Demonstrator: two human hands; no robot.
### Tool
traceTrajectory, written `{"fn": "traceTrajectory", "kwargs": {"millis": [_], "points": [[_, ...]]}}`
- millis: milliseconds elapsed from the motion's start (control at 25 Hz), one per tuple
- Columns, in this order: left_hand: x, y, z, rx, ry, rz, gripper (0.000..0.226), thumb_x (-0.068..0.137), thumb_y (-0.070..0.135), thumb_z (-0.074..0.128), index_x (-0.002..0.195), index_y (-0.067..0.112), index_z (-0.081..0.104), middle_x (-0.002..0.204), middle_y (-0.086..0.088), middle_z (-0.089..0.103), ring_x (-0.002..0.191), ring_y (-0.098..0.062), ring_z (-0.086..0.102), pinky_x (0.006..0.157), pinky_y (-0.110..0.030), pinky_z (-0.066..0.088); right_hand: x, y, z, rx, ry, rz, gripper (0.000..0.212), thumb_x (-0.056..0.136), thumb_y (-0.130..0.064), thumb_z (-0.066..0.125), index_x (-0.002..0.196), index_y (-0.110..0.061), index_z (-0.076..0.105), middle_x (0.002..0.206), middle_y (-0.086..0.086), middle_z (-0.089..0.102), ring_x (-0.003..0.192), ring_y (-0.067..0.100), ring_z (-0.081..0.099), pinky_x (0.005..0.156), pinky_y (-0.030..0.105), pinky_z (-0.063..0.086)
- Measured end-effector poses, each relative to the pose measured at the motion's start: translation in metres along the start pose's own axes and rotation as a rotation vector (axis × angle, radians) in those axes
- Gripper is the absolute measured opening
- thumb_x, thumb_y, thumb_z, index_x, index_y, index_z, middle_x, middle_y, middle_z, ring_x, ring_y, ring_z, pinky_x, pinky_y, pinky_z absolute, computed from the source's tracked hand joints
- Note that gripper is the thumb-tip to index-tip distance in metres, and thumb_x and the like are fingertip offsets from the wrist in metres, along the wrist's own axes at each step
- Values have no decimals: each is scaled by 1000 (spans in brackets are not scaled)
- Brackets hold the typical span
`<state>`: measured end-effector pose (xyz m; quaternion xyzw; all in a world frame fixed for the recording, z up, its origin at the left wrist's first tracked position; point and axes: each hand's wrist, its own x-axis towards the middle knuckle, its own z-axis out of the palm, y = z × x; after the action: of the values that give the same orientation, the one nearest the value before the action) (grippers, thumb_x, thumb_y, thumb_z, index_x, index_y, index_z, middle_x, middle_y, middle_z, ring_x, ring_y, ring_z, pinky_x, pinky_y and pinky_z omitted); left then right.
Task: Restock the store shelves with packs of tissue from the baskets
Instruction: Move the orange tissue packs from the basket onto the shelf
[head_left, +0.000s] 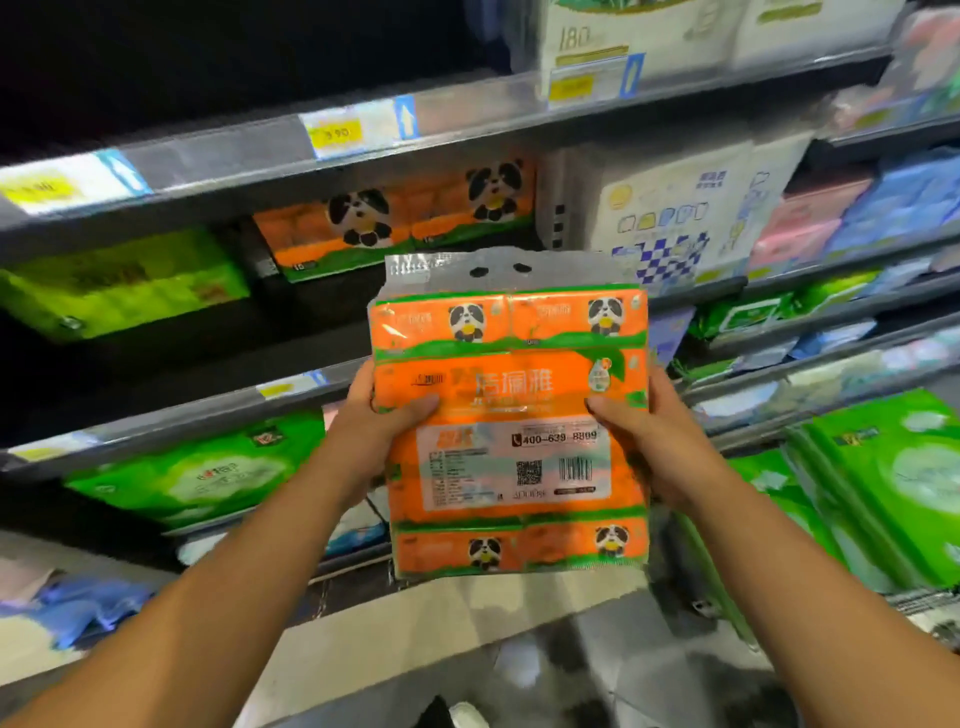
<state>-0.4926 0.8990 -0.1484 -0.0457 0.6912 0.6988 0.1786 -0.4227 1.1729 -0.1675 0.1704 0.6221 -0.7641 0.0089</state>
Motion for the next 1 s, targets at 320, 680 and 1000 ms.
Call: {"fn": "traceTrajectory", "kwargs": {"millis": [320, 680, 1000], "points": [[53, 36, -16, 40, 181, 76, 58, 77, 35, 76, 126, 32, 46, 104, 9, 68, 84, -12, 71, 69, -36, 57, 72, -25, 29, -293, 48, 27, 78, 66, -15, 87, 128, -24, 40, 108, 1, 68, 96, 23, 68, 83, 47, 56], [101, 61, 13, 100, 205, 119, 60, 76, 20, 78, 126, 37, 48, 110, 9, 68, 97, -14, 68, 76, -40, 58, 160, -80, 19, -261, -50, -73, 59, 77, -3, 76, 121, -22, 42, 96, -4, 65, 81, 6, 64, 58, 17, 49], [135, 74, 23, 186, 201, 78, 43, 83, 16, 72, 116, 36, 53, 107, 14, 69, 100, -10, 67, 82, -39, 56, 203, -87, 28, -354, -59, -88, 71, 74, -3, 78, 122, -43, 43, 110, -4, 66, 98, 16, 67, 72, 38, 59]]}}
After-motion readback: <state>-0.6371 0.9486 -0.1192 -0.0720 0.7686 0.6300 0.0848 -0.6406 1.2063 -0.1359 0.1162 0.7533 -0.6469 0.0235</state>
